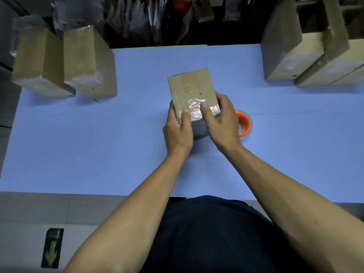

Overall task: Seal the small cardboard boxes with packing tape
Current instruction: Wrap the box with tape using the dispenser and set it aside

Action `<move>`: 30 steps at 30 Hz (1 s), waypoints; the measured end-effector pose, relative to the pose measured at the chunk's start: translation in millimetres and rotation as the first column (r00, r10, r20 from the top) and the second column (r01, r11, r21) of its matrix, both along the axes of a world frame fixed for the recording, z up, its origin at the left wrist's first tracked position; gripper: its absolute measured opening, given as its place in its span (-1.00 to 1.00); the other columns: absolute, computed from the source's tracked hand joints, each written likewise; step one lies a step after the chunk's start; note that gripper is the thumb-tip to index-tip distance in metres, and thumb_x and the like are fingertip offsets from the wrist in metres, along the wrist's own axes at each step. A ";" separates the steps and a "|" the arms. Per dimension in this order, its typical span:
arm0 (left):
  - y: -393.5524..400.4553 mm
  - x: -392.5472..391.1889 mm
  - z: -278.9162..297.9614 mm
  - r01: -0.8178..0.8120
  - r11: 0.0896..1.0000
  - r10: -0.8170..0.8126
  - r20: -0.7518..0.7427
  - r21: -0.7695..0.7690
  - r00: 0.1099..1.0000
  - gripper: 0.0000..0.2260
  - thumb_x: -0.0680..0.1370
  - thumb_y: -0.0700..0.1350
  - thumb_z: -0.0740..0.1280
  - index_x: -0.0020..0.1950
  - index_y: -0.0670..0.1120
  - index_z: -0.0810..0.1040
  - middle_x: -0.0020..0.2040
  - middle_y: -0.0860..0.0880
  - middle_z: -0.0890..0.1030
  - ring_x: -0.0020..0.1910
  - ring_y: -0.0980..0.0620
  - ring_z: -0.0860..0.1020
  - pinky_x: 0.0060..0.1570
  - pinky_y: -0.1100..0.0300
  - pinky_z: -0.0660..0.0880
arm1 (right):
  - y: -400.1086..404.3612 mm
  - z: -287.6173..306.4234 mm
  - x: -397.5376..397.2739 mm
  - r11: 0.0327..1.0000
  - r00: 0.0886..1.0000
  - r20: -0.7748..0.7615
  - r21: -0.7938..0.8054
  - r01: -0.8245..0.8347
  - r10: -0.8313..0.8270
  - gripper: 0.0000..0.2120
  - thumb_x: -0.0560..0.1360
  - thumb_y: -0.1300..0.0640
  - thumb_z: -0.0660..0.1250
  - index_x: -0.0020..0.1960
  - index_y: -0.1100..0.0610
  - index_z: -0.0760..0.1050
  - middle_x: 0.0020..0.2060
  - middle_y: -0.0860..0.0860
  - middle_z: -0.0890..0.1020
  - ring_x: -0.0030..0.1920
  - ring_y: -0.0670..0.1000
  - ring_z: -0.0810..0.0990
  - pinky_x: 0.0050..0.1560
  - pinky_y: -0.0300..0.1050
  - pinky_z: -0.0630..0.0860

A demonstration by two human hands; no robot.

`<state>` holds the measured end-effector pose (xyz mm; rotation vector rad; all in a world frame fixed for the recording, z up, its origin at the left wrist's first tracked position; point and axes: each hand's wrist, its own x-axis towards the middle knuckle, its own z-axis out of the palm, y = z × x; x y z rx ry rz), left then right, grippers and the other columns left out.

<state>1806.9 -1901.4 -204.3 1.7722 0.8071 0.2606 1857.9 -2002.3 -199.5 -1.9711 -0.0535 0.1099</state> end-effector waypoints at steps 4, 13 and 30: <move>0.8 2.7 -3.8 -0.024 0.998 0.024 0.012 -0.051 1.000 -0.62 0.60 0.05 0.15 0.39 0.07 0.50 0.14 0.18 0.62 0.05 0.28 0.55 0.07 0.39 0.45 | -9.3 -1.8 4.0 0.991 0.998 -0.061 0.132 -0.026 0.034 -0.71 0.63 0.08 0.26 0.32 0.05 0.57 0.11 -0.14 0.66 0.19 -0.08 0.57 0.17 -0.24 0.48; 15.6 8.7 12.1 -0.006 0.975 -0.017 -0.102 -0.224 0.995 -0.28 0.45 0.46 0.00 0.42 0.09 0.50 0.33 0.13 0.57 0.32 0.12 0.50 0.41 0.04 0.38 | -23.6 6.1 7.3 0.946 0.927 -0.224 0.191 -0.262 0.302 -0.46 0.59 -0.02 0.25 0.55 -0.05 0.26 0.35 -0.27 0.42 0.44 -0.20 0.31 0.47 -0.22 0.21; 39.8 -10.1 -19.6 0.175 0.905 -0.288 -0.257 -0.388 0.923 -0.54 0.46 0.15 0.43 0.32 0.08 0.50 0.18 0.06 0.66 0.12 0.02 0.65 0.11 -0.07 0.60 | -10.2 -23.0 6.2 0.955 0.911 -0.348 -0.109 -0.276 0.223 -0.68 0.61 -0.15 0.25 0.26 -0.06 0.60 0.09 -0.08 0.69 0.10 -0.08 0.63 0.23 -0.01 0.51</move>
